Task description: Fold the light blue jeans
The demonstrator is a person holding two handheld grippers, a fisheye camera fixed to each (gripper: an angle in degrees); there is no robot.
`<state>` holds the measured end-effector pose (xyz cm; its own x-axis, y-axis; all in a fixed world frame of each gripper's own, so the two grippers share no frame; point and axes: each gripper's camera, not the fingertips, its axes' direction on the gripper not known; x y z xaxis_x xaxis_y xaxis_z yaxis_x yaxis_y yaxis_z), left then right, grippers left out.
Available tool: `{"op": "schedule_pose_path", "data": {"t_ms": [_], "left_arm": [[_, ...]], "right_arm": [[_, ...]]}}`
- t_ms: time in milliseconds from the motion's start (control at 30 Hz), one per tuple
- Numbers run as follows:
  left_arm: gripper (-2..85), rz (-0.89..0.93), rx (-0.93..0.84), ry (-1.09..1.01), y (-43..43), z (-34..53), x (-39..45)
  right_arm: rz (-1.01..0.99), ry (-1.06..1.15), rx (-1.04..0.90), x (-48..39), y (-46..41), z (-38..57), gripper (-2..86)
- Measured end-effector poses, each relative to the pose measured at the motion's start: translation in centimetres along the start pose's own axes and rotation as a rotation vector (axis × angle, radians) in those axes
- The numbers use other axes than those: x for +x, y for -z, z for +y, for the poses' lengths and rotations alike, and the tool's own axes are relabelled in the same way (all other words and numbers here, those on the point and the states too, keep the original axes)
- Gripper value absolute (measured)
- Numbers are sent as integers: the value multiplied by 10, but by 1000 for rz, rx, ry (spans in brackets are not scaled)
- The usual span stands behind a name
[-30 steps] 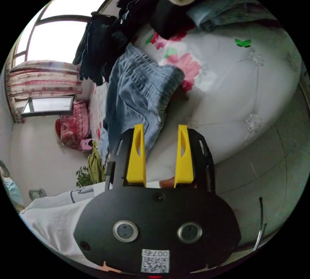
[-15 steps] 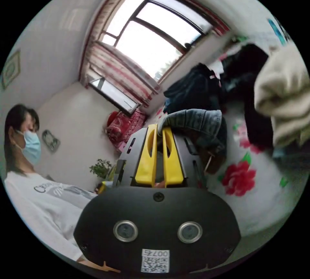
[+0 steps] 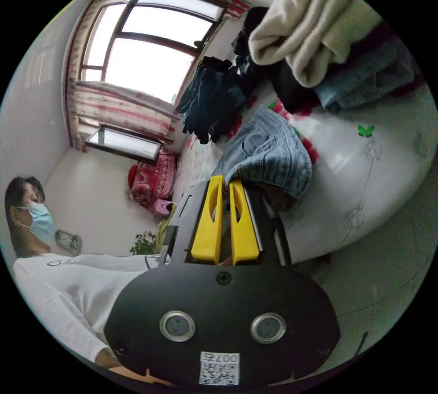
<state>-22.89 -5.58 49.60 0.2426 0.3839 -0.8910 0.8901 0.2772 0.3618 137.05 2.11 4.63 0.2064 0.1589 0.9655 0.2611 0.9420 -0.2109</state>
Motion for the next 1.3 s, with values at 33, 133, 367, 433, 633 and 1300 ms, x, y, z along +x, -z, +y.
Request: {"op": "schedule_pose_path", "data": {"t_ms": [33, 133, 367, 433, 633, 1300], "left_arm": [[-6, 7, 10, -47, -5, -9, 15], [-6, 66, 51, -74, -24, -30, 40], [0, -134, -31, -5, -104, -91, 76], [8, -207, -65, -2, -135, -119, 90], [79, -399, -176, -82, -295, -236, 121], [54, -396, -579, -376, -495, -102, 119]], "right_arm": [[17, 22, -4, -6, -2, -3, -2], [32, 80, 20, -22, -12, -14, -1], [-22, 73, 64, -28, -64, -46, 5], [9, 141, 36, -47, -94, -71, 10], [226, 308, -40, -85, -255, -169, 71], [436, 405, -303, 49, -425, -86, 76]]}}
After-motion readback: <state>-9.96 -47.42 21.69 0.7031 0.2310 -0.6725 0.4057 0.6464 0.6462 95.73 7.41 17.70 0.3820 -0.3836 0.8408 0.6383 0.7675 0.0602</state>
